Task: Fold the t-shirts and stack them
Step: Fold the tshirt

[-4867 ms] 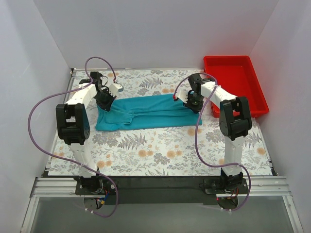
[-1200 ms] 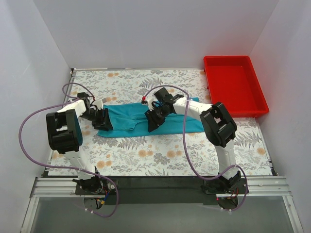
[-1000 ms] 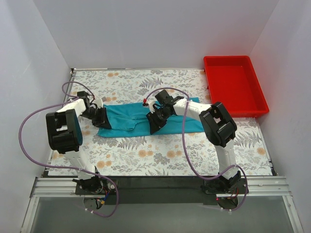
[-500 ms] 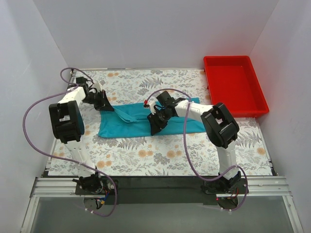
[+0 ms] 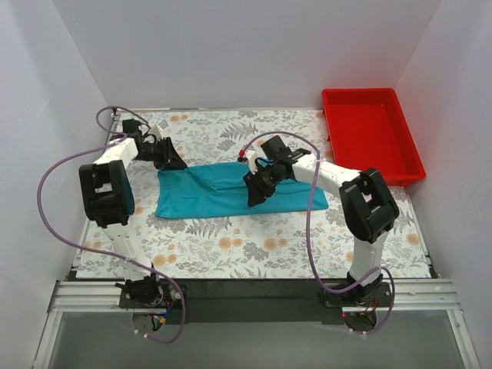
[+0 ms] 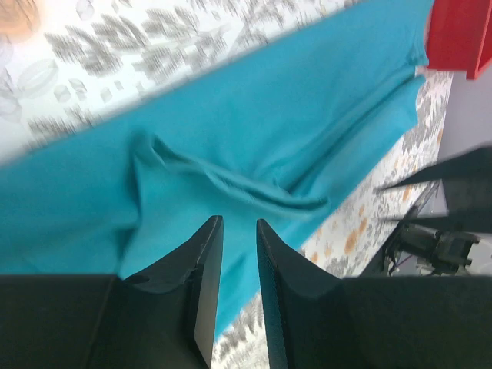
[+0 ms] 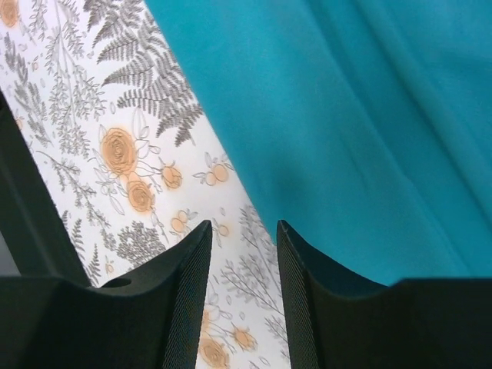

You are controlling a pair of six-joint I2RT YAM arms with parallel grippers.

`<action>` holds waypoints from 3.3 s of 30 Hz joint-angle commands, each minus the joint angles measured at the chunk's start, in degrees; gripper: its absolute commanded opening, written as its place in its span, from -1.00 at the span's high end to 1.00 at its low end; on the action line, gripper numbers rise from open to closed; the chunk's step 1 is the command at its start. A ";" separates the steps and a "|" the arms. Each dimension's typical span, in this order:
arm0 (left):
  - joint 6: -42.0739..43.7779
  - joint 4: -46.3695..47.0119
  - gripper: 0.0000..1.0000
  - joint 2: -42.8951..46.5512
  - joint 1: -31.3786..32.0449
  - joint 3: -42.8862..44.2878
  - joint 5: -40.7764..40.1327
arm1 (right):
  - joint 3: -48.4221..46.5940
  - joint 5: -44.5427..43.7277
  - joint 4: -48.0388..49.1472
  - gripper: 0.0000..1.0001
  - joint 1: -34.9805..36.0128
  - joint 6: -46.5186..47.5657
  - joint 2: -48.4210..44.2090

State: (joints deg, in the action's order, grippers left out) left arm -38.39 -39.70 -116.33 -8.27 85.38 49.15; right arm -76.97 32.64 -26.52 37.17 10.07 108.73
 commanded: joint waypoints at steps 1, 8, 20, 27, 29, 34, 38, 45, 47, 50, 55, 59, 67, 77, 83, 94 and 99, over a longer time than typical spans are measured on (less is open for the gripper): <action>2.43 1.04 0.55 12.51 0.10 -5.31 -0.79 | 0.33 -2.48 -2.65 0.10 -2.62 3.64 -4.57; 5.53 -1.88 0.64 13.94 7.47 -11.11 -6.94 | -1.68 -7.76 -5.20 0.28 -8.86 7.86 -4.32; 0.42 0.06 0.60 -4.86 16.44 6.36 -11.79 | -9.69 -12.43 -7.75 0.29 -15.99 11.64 2.27; 2.27 -2.74 0.54 -0.07 16.36 6.12 -19.52 | -13.82 -15.59 -7.93 0.29 -16.34 14.01 5.18; 2.97 -4.24 0.51 3.64 16.27 4.54 -21.10 | -15.13 -16.64 -7.84 0.29 -16.34 14.45 6.14; 4.37 -9.33 0.39 13.84 16.10 -4.40 -25.84 | -17.33 -19.28 -7.93 0.29 -16.43 16.04 8.78; 5.43 -8.72 0.40 19.38 15.31 -12.77 -33.66 | -17.17 -21.65 -8.37 0.29 -16.34 17.18 10.71; 6.23 -8.20 0.41 19.75 14.95 -20.60 -39.73 | -12.87 -26.40 -8.72 0.31 -16.34 20.17 10.98; 6.05 -7.76 0.41 19.22 14.78 -21.92 -40.88 | -11.46 -27.80 -8.81 0.31 -16.34 21.04 10.46; 6.49 -6.36 0.42 17.81 13.82 -22.72 -42.99 | -7.51 -28.34 -9.16 0.33 -16.25 22.10 8.88; 9.82 -5.30 0.42 10.44 11.35 -17.37 -45.27 | 0.31 -27.11 -10.21 0.34 -15.37 25.88 4.48; 13.60 -6.00 0.42 0.60 8.63 -4.82 -46.24 | 8.21 -21.67 -13.28 0.34 -13.09 25.97 -2.27; 14.58 -20.57 0.30 -25.95 9.06 51.58 -30.34 | 6.67 5.83 -21.99 0.14 -3.59 21.67 -13.98; 6.94 -5.56 0.25 -3.21 12.31 23.18 -27.53 | -1.25 -10.22 -18.74 0.34 -3.77 21.75 -3.90; 3.94 -4.95 0.29 -0.56 12.67 12.71 -25.59 | 0.22 -14.54 -16.02 0.56 -3.68 21.84 1.13; 2.62 -3.89 0.29 -5.21 15.30 11.64 -27.43 | 17.19 -9.72 -10.31 0.64 6.94 17.36 -2.82; 2.53 -3.89 0.29 -12.06 17.76 16.29 -28.58 | 17.38 -2.41 -8.63 0.56 13.01 13.32 -3.79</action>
State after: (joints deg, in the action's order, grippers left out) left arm -35.44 -44.47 -125.58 7.90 98.39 21.39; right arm -62.15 26.41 -35.20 47.79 25.96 102.35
